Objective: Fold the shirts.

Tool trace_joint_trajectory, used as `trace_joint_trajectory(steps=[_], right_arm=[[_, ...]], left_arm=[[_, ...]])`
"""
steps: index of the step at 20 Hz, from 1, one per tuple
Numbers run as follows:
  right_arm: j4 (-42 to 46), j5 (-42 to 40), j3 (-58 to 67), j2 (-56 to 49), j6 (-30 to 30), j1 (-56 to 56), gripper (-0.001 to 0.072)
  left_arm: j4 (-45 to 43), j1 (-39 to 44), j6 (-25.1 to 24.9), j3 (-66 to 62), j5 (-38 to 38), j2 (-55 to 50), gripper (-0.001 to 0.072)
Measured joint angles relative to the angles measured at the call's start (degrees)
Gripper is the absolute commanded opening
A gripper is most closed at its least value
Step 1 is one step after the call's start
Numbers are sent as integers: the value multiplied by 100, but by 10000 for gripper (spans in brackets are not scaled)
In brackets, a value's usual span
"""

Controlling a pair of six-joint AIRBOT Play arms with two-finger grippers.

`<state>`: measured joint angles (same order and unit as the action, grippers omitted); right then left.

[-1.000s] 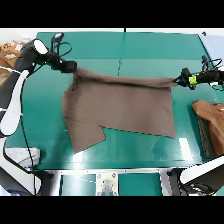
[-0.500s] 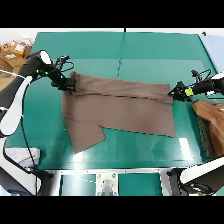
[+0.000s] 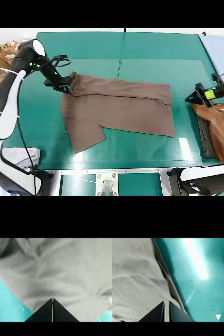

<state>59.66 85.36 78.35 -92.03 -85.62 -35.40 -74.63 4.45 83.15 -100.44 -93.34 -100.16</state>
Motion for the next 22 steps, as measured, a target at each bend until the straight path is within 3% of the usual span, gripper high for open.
trace_joint_trajectory(steps=[3, 6, 7, 8, 9, 10, 12, 17, 20, 21, 22], right_arm=[[42, -358, -1226, 1102, -81, -413, 80], [-63, -863, -2804, 2354, -133, -599, 84], [-227, -1010, -3362, 2723, -151, -629, 122], [-413, -1115, -3840, 2988, -153, -640, 227], [-592, -1207, -4269, 3191, -127, -649, 252], [-767, -1303, -4671, 3346, -57, -649, 352], [-977, -1416, -5283, 3530, 68, -566, 445], [-1235, -2068, -6028, 3689, 168, -48, 447], [-1593, -2623, -6153, 3716, 164, 304, 445], [-1729, -2881, -6172, 3718, 164, 407, 438], [-1827, -3082, -6190, 3722, 164, 487, 378]], left_arm=[[-90, 0, 74, 728, -9, 750, 27], [-138, 0, 223, 2197, 444, 1902, 28], [-144, 0, 308, 2723, 638, 2282, 29], [-144, 0, 428, 3285, 861, 2673, 153], [-144, 0, 546, 3781, 1058, 2990, 463], [-142, 0, 660, 4291, 1268, 3270, 674], [-55, -2, 831, 5165, 1615, 3644, 642], [857, 0, 953, 6832, 2955, 3936, 640], [2006, 9, 601, 7370, 3751, 3952, 610], [2297, 9, 463, 7477, 3976, 3926, 356], [2487, 24, 308, 7558, 4256, 3882, 141]])
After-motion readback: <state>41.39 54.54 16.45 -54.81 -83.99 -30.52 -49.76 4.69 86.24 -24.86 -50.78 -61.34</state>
